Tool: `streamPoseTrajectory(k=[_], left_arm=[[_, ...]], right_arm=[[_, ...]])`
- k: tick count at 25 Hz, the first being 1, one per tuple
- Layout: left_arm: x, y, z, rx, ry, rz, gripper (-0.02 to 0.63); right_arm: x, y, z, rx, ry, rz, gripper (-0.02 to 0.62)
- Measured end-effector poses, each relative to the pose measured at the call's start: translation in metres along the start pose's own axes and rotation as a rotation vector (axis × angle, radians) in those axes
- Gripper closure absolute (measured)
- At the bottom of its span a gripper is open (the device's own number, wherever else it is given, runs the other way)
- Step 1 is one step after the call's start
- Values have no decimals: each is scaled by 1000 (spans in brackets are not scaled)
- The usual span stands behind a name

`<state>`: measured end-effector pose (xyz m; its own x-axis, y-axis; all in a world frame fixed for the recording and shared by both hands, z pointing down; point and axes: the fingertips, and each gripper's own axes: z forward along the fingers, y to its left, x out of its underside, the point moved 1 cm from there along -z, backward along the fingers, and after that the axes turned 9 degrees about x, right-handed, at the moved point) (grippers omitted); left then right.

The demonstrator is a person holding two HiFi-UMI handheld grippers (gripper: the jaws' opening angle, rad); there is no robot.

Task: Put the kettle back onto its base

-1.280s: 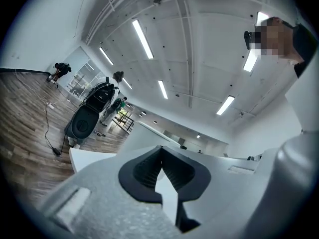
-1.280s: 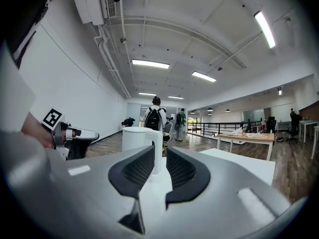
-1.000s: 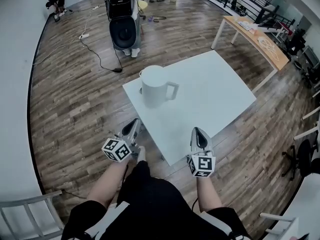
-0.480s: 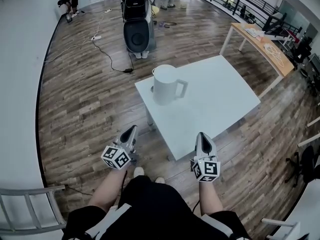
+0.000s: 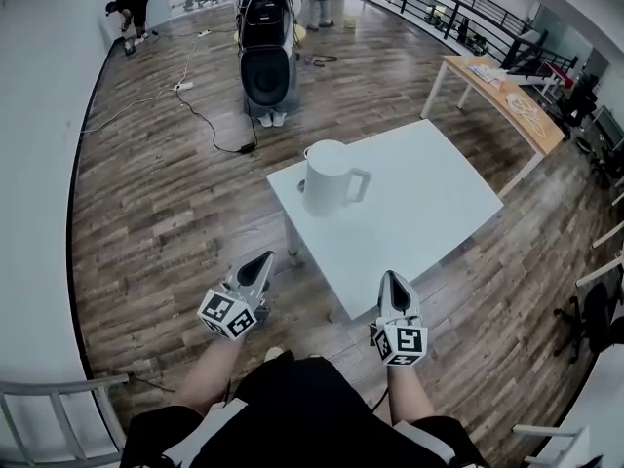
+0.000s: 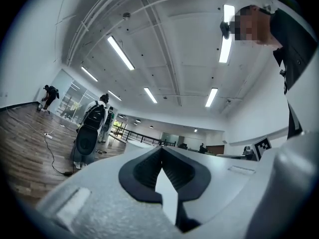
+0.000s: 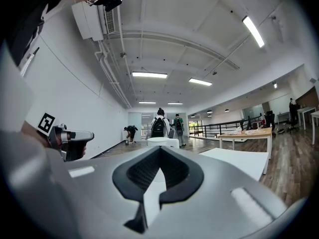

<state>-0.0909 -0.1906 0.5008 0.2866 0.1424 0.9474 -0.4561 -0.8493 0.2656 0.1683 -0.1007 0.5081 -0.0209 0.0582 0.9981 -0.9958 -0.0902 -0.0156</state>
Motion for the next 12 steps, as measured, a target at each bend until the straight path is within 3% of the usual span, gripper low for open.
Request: streamPoseTrajectory(k=[7,12], left_arm=[[-4,10,-16,-32,-33,-3,609],[-2,17,-17,-25,-14,0,609]], right_arm=[[5,11,-2,1,4,28,591],[-5,-1,-2,46,-21,39,591]])
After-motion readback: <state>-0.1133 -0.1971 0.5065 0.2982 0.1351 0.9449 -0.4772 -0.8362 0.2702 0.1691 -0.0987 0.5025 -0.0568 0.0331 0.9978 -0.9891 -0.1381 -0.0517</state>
